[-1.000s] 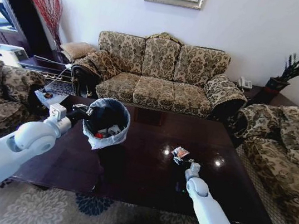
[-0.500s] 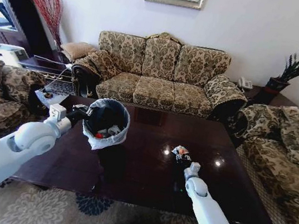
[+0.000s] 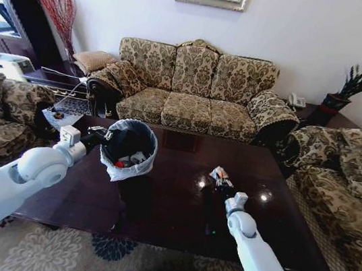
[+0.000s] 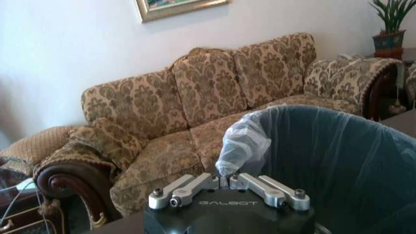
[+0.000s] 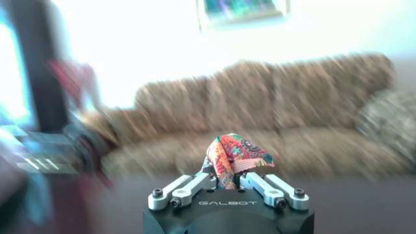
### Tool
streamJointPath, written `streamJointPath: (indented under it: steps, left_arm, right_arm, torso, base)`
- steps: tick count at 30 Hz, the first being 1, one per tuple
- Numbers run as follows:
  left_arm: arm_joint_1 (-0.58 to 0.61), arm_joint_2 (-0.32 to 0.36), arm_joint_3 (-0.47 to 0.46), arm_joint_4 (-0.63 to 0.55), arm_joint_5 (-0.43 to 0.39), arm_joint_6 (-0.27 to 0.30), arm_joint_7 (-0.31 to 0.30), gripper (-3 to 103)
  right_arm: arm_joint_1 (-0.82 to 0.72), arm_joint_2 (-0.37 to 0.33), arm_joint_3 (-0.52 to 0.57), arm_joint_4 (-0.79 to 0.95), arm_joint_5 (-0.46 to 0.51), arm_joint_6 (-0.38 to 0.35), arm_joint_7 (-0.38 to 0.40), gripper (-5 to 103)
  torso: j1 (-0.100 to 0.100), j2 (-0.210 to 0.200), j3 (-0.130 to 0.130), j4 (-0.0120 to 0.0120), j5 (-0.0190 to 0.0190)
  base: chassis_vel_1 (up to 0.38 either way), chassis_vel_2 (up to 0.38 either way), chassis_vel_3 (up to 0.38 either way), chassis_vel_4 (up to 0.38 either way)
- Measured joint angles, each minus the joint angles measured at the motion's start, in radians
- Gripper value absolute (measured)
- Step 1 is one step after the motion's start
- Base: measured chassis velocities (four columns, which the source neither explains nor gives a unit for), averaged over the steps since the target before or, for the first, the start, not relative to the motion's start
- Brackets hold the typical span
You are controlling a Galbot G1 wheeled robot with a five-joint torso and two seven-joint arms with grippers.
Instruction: Move to the front of the table and place the trash on the table into the trash bin.
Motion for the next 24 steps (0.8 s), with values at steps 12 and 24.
streamJointPath:
  steps: [12,24]
  left_arm:
    - [-0.01,0.026,0.043,0.002,0.005,-0.017,0.032,3]
    - [0.02,0.03,0.044,-0.097,-0.017,-0.029,0.078,3]
  right_arm:
    - [0.026,-0.106,-0.057,0.505,0.386,-0.175,-0.077,9]
    - [0.1,-0.106,-0.261,0.511,0.217,-0.162,-0.212,9]
  torso:
    - [0.0,0.0,0.0,0.0,-0.0002]
    - [0.0,0.0,0.0,0.0001,0.0]
  base:
    - [0.0,0.0,0.0,0.0]
    - [0.0,0.0,0.0,0.0]
